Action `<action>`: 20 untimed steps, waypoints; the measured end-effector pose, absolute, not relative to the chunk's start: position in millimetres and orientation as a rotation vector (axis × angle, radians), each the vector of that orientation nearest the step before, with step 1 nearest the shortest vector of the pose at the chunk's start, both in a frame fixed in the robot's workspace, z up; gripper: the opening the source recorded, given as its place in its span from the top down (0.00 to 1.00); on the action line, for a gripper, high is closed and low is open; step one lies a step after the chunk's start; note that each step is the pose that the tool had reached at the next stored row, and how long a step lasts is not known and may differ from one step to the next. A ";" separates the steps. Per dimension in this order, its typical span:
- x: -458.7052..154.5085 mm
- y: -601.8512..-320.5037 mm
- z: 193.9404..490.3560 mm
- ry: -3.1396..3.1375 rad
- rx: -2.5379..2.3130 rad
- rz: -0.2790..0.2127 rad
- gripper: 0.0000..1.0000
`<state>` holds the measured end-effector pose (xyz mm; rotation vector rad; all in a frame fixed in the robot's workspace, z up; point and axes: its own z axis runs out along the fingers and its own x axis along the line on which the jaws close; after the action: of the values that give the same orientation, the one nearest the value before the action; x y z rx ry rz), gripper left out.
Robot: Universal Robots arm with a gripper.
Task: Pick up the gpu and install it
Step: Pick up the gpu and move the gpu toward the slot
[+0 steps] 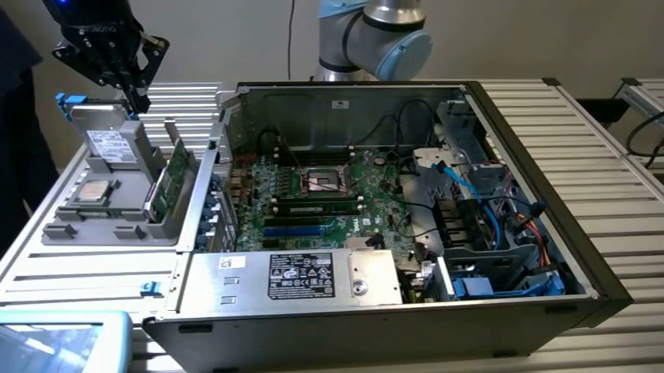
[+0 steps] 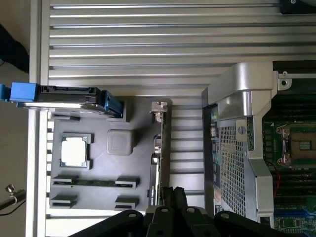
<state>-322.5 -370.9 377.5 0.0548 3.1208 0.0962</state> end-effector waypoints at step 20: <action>-334.8 -370.4 367.9 3.121 0.055 0.096 0.56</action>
<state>-334.8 -370.4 367.9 0.0548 3.1208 0.0962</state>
